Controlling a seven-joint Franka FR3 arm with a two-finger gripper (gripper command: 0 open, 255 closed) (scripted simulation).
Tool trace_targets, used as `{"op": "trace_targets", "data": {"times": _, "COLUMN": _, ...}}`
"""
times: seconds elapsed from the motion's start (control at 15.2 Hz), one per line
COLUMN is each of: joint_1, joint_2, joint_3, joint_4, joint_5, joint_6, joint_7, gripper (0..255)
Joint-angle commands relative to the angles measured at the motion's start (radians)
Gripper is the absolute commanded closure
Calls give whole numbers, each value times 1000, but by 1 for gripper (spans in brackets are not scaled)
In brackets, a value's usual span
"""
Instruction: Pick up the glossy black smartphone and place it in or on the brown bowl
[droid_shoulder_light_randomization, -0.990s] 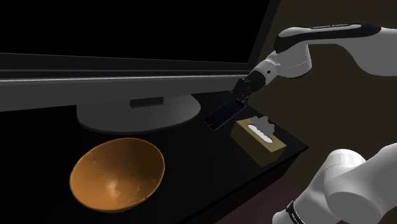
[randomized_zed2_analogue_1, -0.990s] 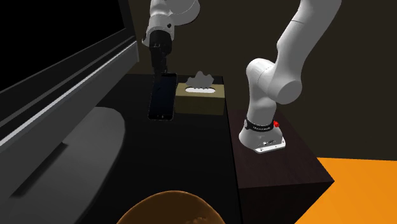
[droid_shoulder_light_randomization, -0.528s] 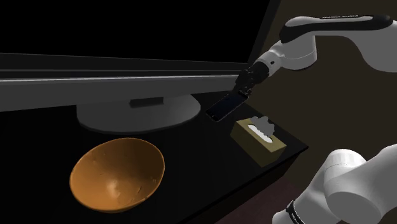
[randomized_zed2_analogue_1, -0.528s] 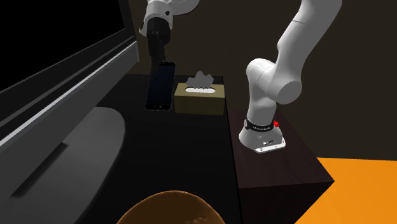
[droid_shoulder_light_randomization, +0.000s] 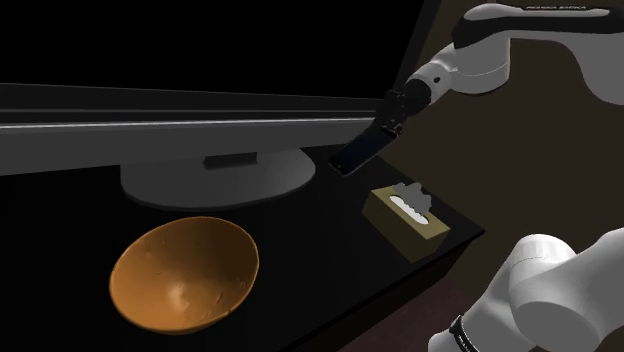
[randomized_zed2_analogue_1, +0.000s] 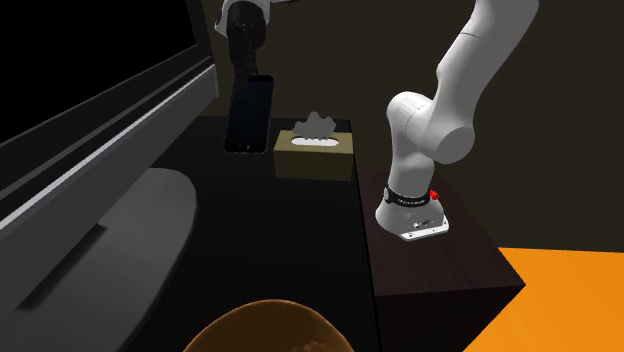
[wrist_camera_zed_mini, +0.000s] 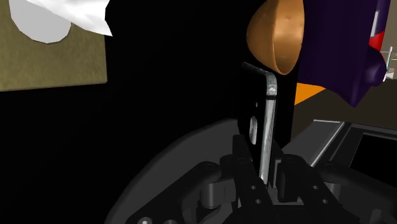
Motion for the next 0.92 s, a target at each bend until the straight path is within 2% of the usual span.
{"op": "trace_targets", "data": {"times": 0.0, "joint_1": 1, "joint_2": -1, "joint_3": 1, "joint_4": 23, "joint_5": -1, "joint_6": -17, "joint_7": 18, "gripper": 255}}
{"op": "trace_targets", "data": {"times": 0.13, "joint_1": 2, "joint_2": -2, "joint_3": 1, "joint_4": 39, "joint_5": -1, "joint_6": -28, "joint_7": 29, "gripper": 255}}
{"op": "trace_targets", "data": {"times": 0.86, "joint_1": 86, "joint_2": -85, "joint_3": 257, "joint_4": -68, "joint_5": 128, "joint_6": 208, "joint_7": 213, "gripper": 255}}
